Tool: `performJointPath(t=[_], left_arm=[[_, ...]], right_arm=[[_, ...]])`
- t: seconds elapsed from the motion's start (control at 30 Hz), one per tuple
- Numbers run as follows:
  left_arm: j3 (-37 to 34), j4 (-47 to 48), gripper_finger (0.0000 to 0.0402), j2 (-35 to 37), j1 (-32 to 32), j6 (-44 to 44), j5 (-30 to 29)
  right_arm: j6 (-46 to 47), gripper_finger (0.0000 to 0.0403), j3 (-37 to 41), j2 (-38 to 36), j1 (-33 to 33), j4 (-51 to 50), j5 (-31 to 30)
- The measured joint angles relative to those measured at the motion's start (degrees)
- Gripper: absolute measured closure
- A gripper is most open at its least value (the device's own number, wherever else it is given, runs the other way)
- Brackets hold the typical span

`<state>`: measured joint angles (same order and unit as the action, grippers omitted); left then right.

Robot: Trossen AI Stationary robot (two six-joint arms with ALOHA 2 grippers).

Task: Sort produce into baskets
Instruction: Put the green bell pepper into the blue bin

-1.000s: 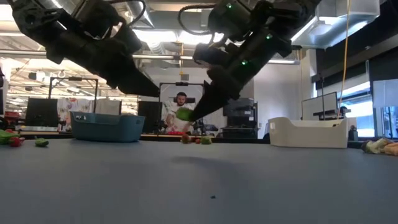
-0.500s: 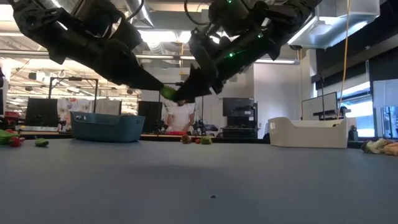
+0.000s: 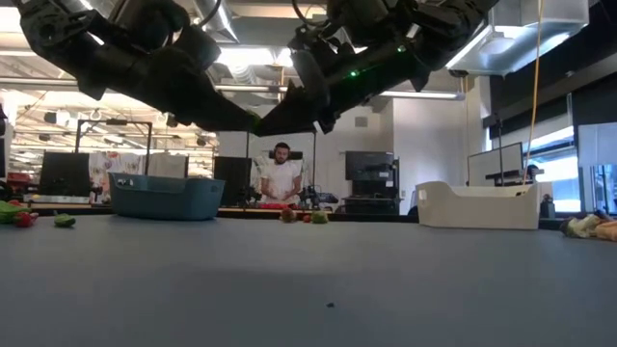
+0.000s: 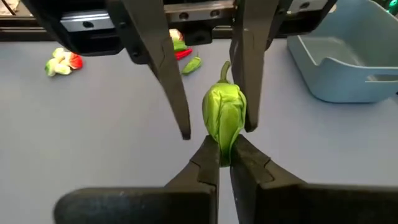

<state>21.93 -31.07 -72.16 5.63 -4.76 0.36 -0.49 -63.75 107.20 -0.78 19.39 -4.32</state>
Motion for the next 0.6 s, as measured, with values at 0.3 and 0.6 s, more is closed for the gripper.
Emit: performJointPath(t=[0.3,0.6], left_arm=[[0.0,0.39,0.033,0.59,0.07,-0.28,-0.02],[0.0,2.52,0.0353,1.52,0.15,-1.17,-0.75]], right_arm=[[0.72,0.0373,0.02,0.04,0.04,0.31,0.26],[2.84,0.029,0.04,-0.42,-0.02,-1.29,1.34]])
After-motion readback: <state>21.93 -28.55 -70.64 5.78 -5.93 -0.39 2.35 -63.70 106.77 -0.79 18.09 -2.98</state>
